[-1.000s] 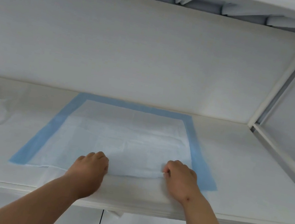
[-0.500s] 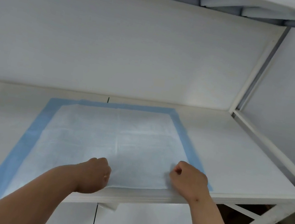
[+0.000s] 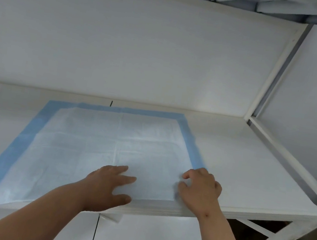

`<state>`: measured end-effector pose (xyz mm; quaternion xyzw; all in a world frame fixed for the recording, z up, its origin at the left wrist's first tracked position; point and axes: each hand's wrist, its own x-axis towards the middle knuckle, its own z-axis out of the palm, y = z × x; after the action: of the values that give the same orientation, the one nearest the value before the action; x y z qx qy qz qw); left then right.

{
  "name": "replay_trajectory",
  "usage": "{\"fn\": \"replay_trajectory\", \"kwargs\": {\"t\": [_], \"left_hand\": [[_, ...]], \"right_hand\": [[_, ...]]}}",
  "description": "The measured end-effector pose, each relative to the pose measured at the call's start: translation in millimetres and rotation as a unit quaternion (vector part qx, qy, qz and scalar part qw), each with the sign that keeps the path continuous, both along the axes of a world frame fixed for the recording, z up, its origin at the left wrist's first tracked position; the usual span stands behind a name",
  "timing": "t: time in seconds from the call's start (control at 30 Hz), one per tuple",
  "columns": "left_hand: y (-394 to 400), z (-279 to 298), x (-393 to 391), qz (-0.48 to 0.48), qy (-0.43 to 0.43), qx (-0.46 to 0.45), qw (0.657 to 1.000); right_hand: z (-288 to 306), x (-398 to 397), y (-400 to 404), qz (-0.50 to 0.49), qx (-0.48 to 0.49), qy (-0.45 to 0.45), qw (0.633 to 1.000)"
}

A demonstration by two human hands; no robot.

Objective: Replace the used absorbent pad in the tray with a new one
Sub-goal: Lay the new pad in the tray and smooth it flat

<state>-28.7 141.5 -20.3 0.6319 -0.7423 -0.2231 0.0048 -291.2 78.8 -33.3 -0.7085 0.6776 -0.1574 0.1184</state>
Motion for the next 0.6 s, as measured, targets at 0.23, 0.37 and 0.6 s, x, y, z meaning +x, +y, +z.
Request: {"fn": "replay_trajectory", "kwargs": {"t": [0.23, 0.37, 0.6], "left_hand": [[-25, -3, -52, 0.005, 0.007, -0.017, 1.0], [-30, -9, -85, 0.001, -0.01, 0.012, 1.0], [-32, -14, -102, -0.002, -0.049, 0.036, 0.998]], "right_hand": [[-1, -31, -25, -0.029, 0.066, -0.009, 0.997], [-4, -36, -34, 0.007, 0.072, 0.029, 0.997], [-8, -41, -39, 0.069, 0.013, 0.012, 0.997]]}}
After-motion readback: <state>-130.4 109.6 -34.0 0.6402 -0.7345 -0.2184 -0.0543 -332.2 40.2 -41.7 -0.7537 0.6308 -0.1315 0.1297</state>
